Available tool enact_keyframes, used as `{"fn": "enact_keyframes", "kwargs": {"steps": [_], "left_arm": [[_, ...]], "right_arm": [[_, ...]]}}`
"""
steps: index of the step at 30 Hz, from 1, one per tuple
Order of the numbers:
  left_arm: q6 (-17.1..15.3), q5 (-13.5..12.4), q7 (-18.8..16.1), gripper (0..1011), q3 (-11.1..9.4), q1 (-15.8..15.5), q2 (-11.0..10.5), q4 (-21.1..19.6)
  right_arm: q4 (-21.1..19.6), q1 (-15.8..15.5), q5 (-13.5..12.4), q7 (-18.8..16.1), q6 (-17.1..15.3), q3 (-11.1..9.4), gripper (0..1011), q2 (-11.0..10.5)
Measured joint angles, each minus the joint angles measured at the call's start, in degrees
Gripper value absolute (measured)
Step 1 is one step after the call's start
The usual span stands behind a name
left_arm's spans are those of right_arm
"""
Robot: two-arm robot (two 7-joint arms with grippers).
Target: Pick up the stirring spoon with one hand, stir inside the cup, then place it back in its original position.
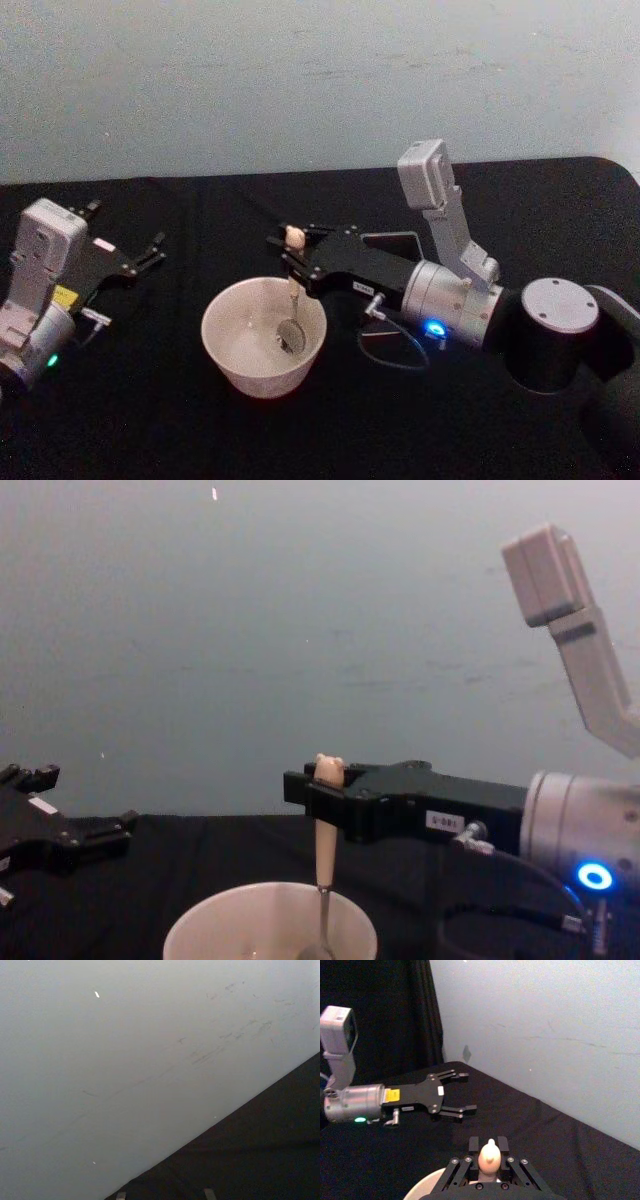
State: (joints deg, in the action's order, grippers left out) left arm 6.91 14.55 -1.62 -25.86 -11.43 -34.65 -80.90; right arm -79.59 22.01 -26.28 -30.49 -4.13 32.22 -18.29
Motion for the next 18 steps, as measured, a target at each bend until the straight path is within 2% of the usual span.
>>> {"fn": "enact_keyframes", "kwargs": {"steps": [8, 18], "left_arm": [[0.0, 0.0, 0.0, 1001, 0.0, 0.0, 0.0, 0.0], [0.0, 0.0, 0.0, 1001, 0.0, 0.0, 0.0, 0.0]], "right_arm": [[-3.5, -2.0, -1.6, -1.6, -0.7, 0.2, 215, -2.5], [-4.5, -2.6, -2.5, -2.3, -1.1, 1.8, 215, -2.9]]}}
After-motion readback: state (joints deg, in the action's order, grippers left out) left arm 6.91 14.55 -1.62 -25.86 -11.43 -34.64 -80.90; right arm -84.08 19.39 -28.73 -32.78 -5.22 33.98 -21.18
